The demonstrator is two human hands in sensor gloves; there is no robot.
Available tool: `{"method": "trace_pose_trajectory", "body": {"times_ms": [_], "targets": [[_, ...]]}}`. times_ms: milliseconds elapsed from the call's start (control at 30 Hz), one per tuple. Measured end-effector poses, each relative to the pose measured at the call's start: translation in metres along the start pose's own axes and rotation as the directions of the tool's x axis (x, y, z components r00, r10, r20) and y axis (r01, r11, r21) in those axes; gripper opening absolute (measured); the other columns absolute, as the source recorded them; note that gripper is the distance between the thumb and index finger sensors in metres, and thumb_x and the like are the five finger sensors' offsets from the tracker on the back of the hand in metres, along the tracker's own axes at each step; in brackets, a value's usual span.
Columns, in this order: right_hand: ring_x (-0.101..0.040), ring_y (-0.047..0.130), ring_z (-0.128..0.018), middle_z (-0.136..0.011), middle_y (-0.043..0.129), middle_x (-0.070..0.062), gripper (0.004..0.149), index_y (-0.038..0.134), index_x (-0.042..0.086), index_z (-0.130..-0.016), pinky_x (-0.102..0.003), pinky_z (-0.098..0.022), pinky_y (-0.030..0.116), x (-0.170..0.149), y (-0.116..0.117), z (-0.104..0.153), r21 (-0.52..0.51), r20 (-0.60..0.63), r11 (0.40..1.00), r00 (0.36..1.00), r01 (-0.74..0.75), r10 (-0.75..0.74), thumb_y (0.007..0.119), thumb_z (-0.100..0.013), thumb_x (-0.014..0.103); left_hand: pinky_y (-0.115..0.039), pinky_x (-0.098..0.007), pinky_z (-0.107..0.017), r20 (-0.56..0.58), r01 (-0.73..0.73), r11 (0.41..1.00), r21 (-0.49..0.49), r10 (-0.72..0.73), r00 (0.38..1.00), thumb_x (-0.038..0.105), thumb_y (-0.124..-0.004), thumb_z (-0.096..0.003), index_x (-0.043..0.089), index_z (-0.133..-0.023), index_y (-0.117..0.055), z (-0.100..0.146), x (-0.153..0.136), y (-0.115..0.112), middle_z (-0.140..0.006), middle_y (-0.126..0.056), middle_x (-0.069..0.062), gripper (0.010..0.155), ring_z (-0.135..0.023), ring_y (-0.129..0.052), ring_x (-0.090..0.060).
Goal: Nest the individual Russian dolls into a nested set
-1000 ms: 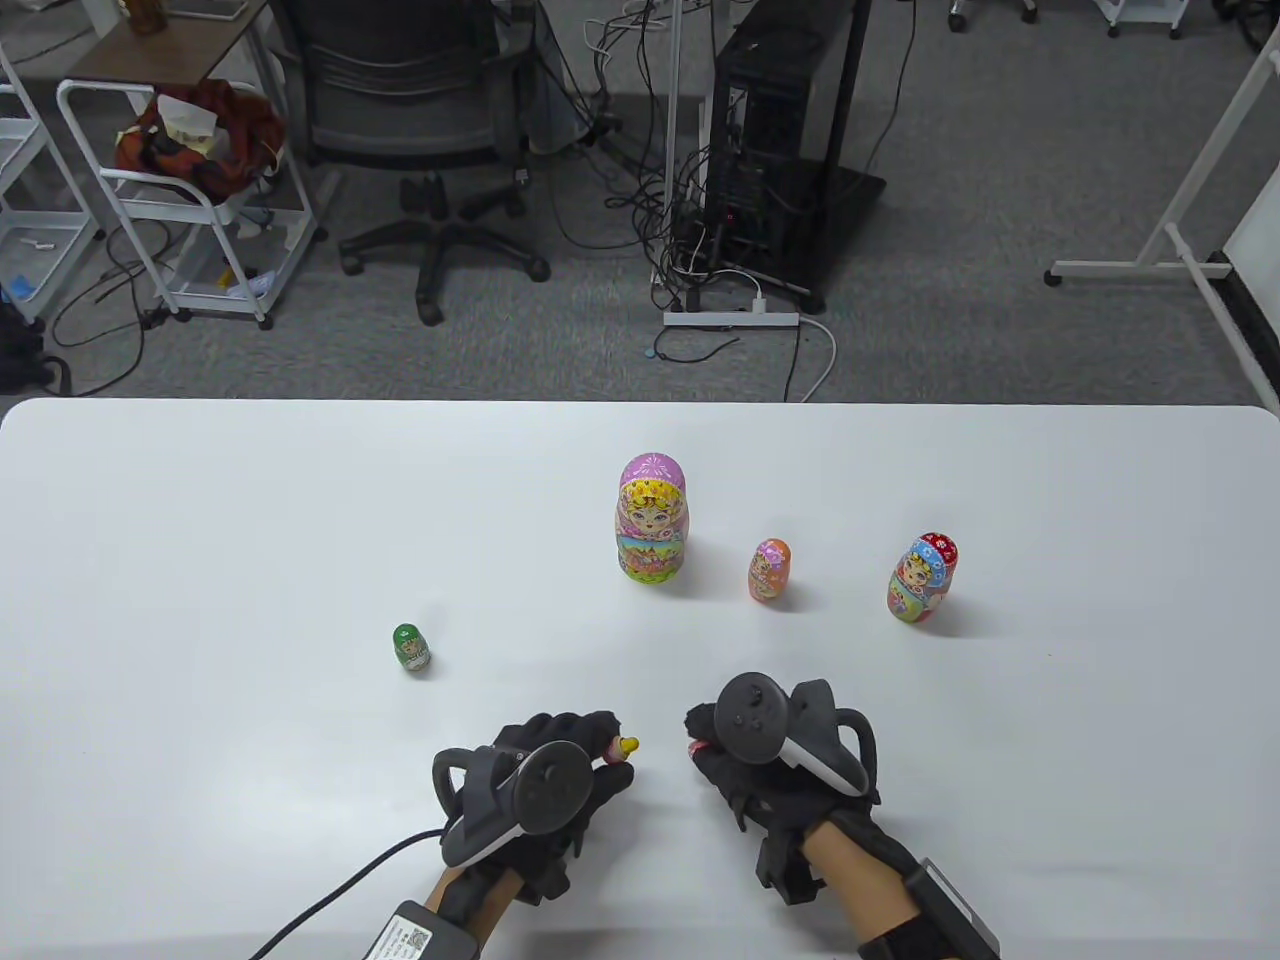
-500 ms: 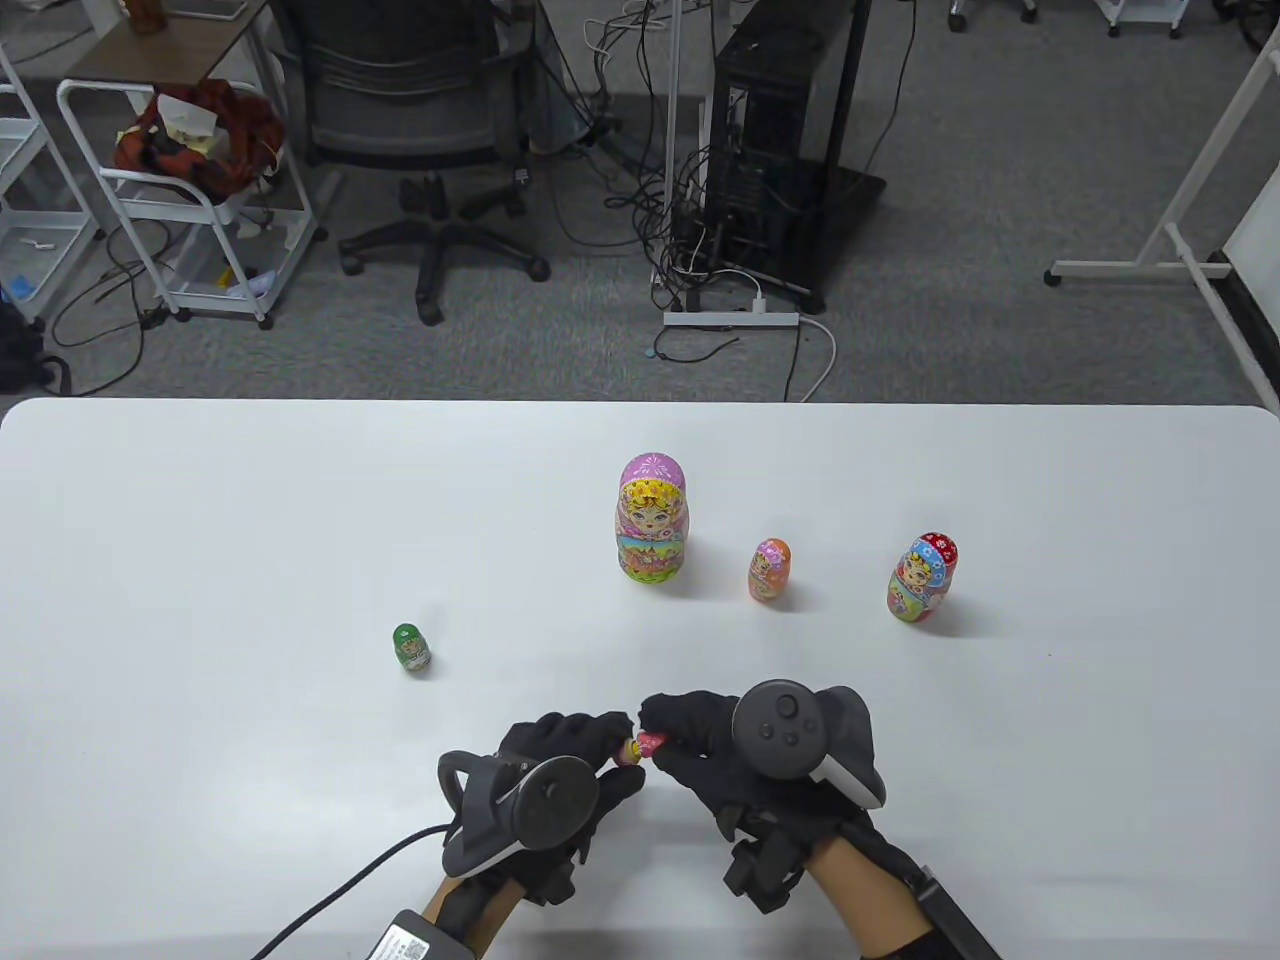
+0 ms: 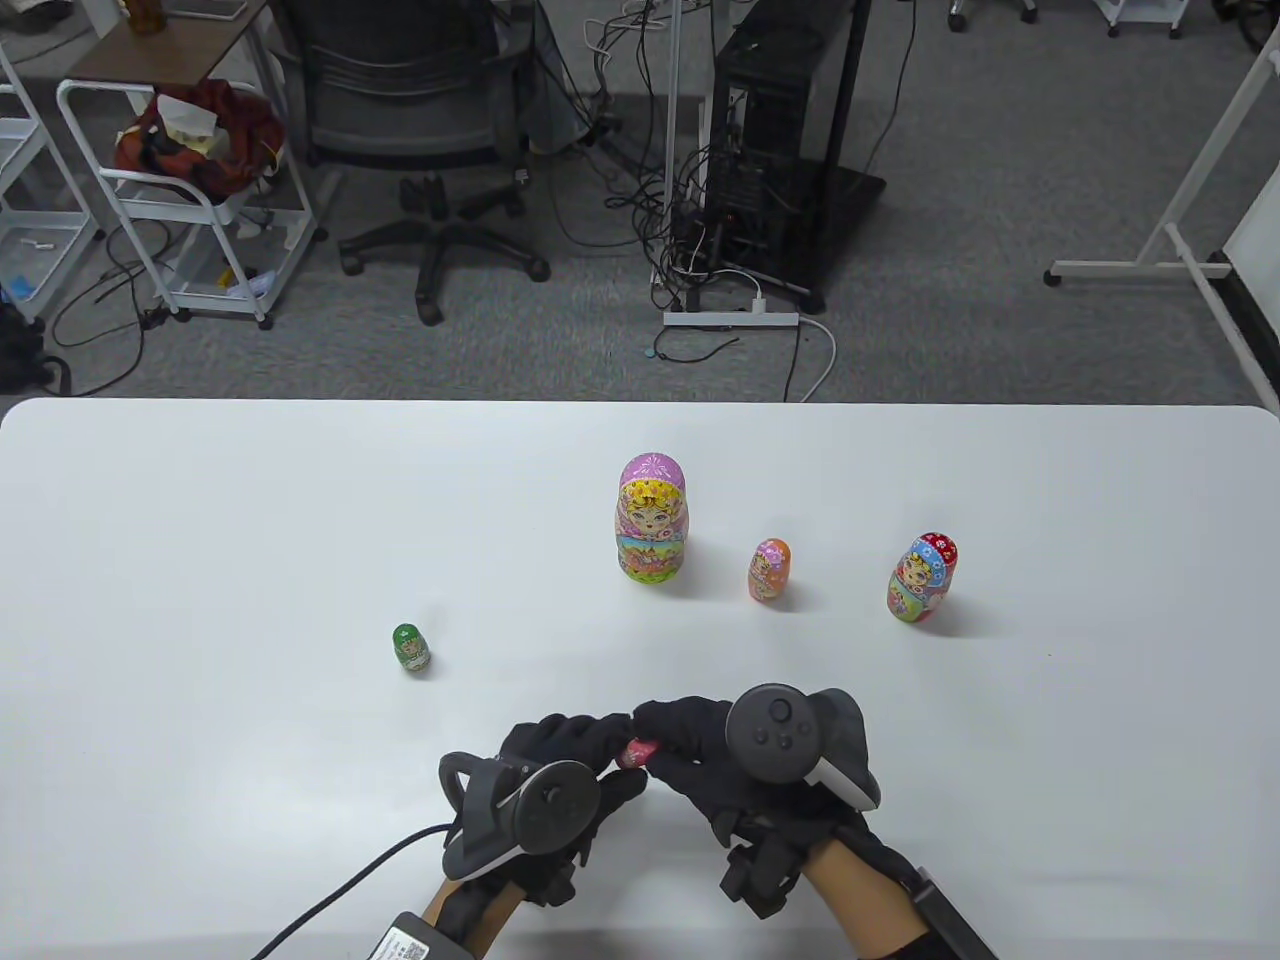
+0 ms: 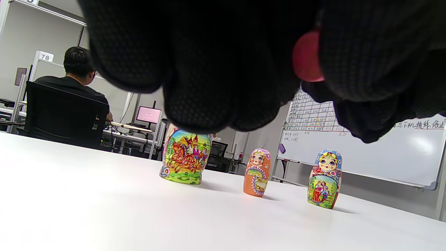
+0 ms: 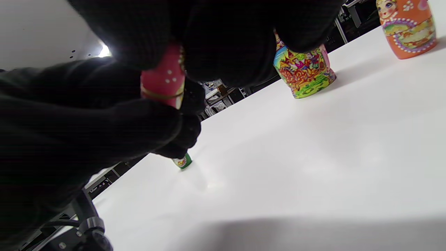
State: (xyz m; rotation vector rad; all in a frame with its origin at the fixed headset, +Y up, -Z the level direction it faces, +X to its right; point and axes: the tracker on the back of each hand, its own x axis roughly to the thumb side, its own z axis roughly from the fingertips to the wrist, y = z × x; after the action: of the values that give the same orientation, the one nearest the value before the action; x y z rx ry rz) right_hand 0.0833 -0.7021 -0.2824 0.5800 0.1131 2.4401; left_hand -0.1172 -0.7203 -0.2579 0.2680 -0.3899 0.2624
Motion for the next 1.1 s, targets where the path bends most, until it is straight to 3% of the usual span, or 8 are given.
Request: {"method": "trace_pose_trajectory", "body": {"times_ms": [533,700,767,867,967,1100], "targets": [[-0.020,0.091,-0.071,-0.089,0.084,-0.001,0.045,0.073,0.031,-0.088,-0.045,-0.063,0.074,0.007,0.002,0.002,-0.045,0.024,0.999,0.999,-0.030,0.031,0.083,-0.046,0.040,-0.092,-0.037,-0.046,0.003,-0.040,0.999,0.017,0.040,0.999,0.059,-0.088,-0.0298,0.024,-0.076,-0.095,0.002,0.001,0.003,-0.059,-0.111,0.005,0.059,-0.046,-0.110,-0.010],[-0.019,0.088,-0.077,-0.094,0.081,0.003,0.044,0.071,0.035,-0.089,-0.046,-0.066,0.071,0.003,0.006,0.001,-0.054,-0.001,0.998,1.000,0.016,-0.016,0.081,-0.047,0.041,-0.091,-0.037,-0.049,-0.026,-0.065,0.998,-0.007,0.065,0.998,0.061,-0.086,-0.0313,0.026,-0.079,-0.092,-0.001,-0.004,-0.001,-0.063,-0.108,0.007,0.060,-0.051,-0.108,-0.009],[-0.019,0.087,-0.078,-0.094,0.080,0.004,0.044,0.070,0.036,-0.090,-0.049,-0.068,0.069,0.003,0.002,0.002,-0.103,-0.019,0.995,1.000,0.016,-0.018,0.080,-0.048,0.042,-0.086,-0.042,-0.057,-0.057,-0.098,0.993,-0.072,0.094,0.994,0.062,-0.082,-0.0345,0.028,-0.091,-0.080,-0.003,-0.005,-0.005,-0.081,-0.100,0.006,0.066,-0.068,-0.104,-0.013],[-0.021,0.085,-0.079,-0.095,0.077,0.001,0.046,0.067,0.034,-0.092,-0.049,-0.067,0.068,-0.001,-0.020,0.006,-0.230,-0.082,0.972,0.996,-0.047,0.029,0.079,-0.048,0.042,-0.069,-0.054,-0.069,-0.064,-0.073,0.984,-0.162,0.063,0.996,0.066,-0.078,-0.0360,0.025,-0.107,-0.052,-0.004,-0.006,-0.013,-0.108,-0.071,-0.002,0.086,-0.096,-0.080,-0.027],[-0.022,0.085,-0.076,-0.094,0.078,-0.001,0.049,0.066,0.031,-0.092,-0.049,-0.066,0.068,-0.018,-0.046,0.013,-0.343,-0.243,0.909,0.957,-0.237,0.158,0.081,-0.047,0.041,-0.053,-0.062,-0.074,-0.049,0.081,0.957,-0.278,-0.098,0.994,0.071,-0.072,-0.0368,0.028,-0.112,-0.028,-0.005,-0.014,-0.028,-0.118,-0.044,-0.007,0.097,-0.107,-0.055,-0.035],[-0.021,0.090,-0.071,-0.089,0.083,-0.003,0.050,0.069,0.028,-0.091,-0.049,-0.065,0.070,-0.049,-0.061,0.017,-0.318,-0.455,0.813,0.831,-0.487,0.319,0.083,-0.046,0.044,-0.035,-0.069,-0.074,-0.074,0.178,0.922,-0.344,-0.216,0.974,0.074,-0.069,-0.0364,0.027,-0.112,-0.022,-0.005,-0.028,-0.039,-0.120,-0.027,-0.009,0.100,-0.110,-0.036,-0.038]]}}
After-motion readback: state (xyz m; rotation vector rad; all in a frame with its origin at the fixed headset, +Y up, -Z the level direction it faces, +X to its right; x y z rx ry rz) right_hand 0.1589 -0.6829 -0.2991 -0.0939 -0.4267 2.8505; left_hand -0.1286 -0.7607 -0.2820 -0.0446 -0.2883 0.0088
